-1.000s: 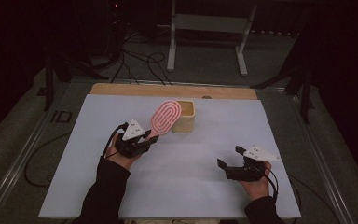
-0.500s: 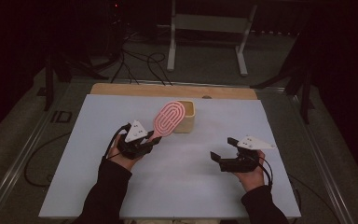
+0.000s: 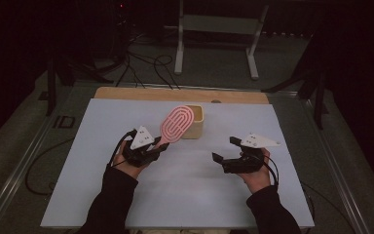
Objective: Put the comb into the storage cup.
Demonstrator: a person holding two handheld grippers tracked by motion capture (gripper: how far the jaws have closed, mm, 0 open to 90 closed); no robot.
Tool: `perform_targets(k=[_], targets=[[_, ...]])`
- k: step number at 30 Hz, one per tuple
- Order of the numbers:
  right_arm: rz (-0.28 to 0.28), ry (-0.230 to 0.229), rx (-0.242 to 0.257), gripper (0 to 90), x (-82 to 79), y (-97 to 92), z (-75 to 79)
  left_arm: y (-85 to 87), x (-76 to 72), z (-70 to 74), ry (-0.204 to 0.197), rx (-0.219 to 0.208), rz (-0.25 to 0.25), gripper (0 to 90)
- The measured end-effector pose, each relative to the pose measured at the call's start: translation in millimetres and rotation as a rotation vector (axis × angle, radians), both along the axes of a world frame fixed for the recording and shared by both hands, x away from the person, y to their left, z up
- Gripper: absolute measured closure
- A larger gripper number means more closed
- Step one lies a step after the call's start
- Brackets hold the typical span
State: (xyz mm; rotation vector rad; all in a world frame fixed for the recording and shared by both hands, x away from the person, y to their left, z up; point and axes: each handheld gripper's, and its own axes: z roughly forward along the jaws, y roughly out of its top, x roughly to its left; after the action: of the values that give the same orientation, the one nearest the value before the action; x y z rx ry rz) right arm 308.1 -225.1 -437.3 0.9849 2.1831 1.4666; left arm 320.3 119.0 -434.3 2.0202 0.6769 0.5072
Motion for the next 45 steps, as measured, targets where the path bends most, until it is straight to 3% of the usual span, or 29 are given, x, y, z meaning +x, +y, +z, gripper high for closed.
perform_targets(k=[6,26,39,45], targets=[[0.019,0.026,0.017,7.7,3.1,5.8,1.9,0.3,-0.8,0.8,0.0,-0.004,0.002,70.1],[0.077,0.014,-0.015,7.7,15.2,40.5,25.5,0.7,-1.6,1.5,-0.008,-0.006,0.002,70.1],[0.105,0.04,0.041,7.7,25.5,53.6,37.9,0.0,-2.4,1.1,-0.017,-0.012,0.005,70.1],[0.11,0.047,0.043,7.7,28.7,60.0,40.7,-1.5,-2.9,0.5,-0.019,-0.008,0.0,70.1]])
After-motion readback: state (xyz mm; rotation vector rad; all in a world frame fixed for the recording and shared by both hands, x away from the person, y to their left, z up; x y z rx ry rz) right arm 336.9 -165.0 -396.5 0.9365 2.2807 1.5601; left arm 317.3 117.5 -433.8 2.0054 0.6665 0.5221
